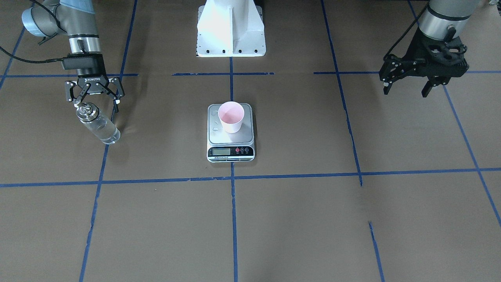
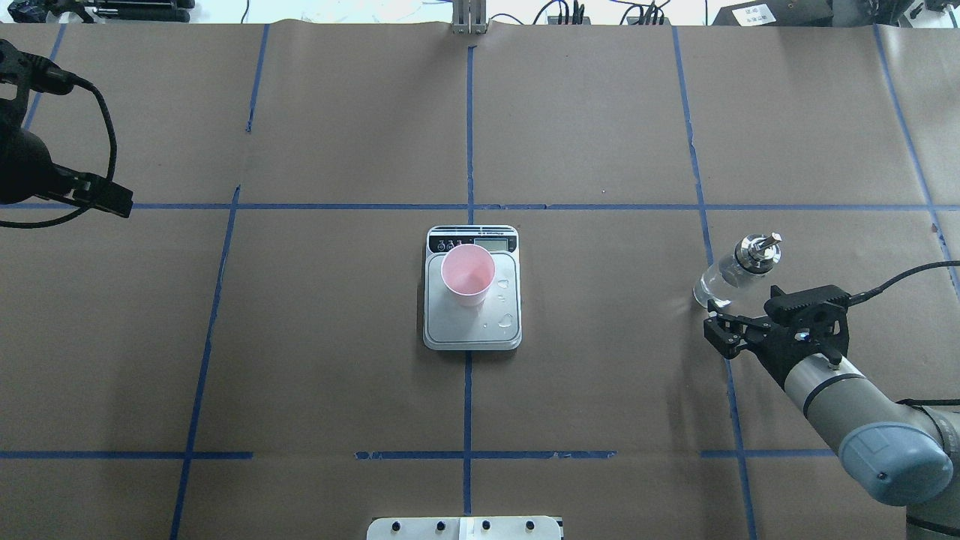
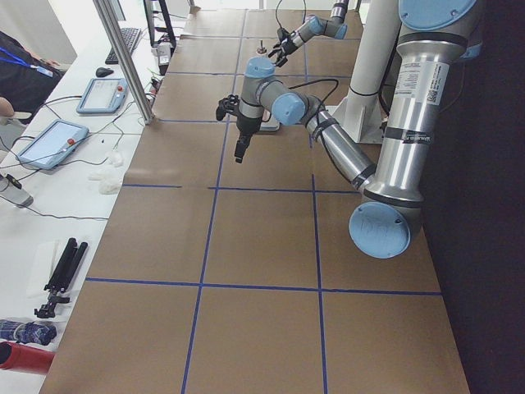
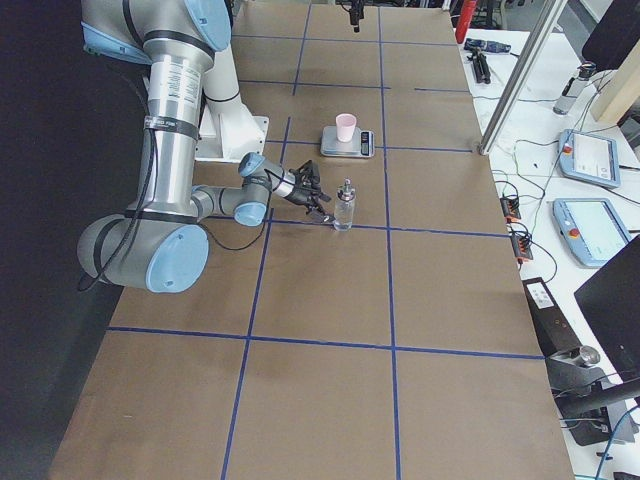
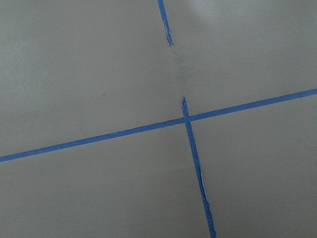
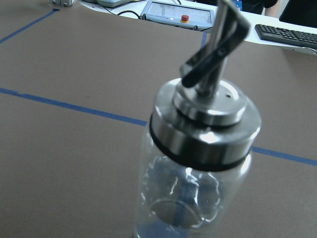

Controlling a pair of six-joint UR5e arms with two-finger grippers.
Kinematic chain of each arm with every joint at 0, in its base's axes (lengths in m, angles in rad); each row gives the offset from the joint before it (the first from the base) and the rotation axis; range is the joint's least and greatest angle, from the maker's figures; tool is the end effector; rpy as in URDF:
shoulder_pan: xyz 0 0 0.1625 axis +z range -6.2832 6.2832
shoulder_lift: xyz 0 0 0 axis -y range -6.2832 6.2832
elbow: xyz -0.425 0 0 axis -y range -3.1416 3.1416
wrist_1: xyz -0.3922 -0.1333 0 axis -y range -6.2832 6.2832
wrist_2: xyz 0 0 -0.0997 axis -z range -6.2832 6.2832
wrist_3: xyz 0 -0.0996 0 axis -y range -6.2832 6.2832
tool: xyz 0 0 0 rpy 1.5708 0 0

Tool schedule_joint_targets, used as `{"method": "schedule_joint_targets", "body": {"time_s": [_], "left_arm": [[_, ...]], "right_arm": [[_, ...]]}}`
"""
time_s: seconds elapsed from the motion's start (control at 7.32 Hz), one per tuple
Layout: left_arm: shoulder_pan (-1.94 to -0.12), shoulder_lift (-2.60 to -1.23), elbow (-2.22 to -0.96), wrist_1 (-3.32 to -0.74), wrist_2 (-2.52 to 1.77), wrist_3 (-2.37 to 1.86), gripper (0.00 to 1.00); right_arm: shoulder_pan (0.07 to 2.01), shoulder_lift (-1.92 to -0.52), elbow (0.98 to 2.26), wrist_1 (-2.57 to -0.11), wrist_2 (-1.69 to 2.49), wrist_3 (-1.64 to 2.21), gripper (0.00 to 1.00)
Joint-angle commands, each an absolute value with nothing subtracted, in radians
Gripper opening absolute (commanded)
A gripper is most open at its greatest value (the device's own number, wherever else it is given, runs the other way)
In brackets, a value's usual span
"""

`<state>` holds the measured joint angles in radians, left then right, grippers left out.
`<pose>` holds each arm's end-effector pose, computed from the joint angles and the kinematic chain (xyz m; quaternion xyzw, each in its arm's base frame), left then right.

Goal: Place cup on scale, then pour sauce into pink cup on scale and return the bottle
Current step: 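Grasp the glass bottle with the right gripper while the left arm retracts, then lift the bottle with the right gripper and carry it toward the cup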

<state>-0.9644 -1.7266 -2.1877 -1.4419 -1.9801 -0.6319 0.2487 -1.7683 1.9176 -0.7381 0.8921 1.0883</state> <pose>0.1974 -0.4489 0.3218 0.1404 0.3368 0.0524 0.9296 -0.3630 -0.2942 0.4810 0.4331 -0.3103 0.0589 0.8442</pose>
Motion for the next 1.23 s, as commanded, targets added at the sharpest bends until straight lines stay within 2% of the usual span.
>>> {"method": "schedule_joint_targets", "body": {"time_s": [0.0,0.68,0.82,0.96,1.09], "left_arm": [[-0.966,-1.723,-2.186,-1.442,-1.977,-0.630,1.00],[-0.968,-1.723,-2.184,-1.443,-1.977,-0.630,1.00],[-0.969,-1.723,-2.184,-1.443,-1.977,-0.630,1.00],[-0.969,-1.723,-2.184,-1.442,-1.977,-0.630,1.00],[-0.969,-1.723,-2.186,-1.442,-1.977,-0.630,1.00]], "right_arm": [[0.278,-1.692,1.855,-0.738,0.896,1.063,1.00],[0.324,-1.690,1.850,-0.738,0.928,1.051,0.98],[0.334,-1.689,1.850,-0.738,0.946,1.051,0.91],[0.339,-1.672,1.850,-0.738,0.946,1.054,0.62],[0.341,-1.661,1.850,-0.736,0.946,1.057,0.10]]}}
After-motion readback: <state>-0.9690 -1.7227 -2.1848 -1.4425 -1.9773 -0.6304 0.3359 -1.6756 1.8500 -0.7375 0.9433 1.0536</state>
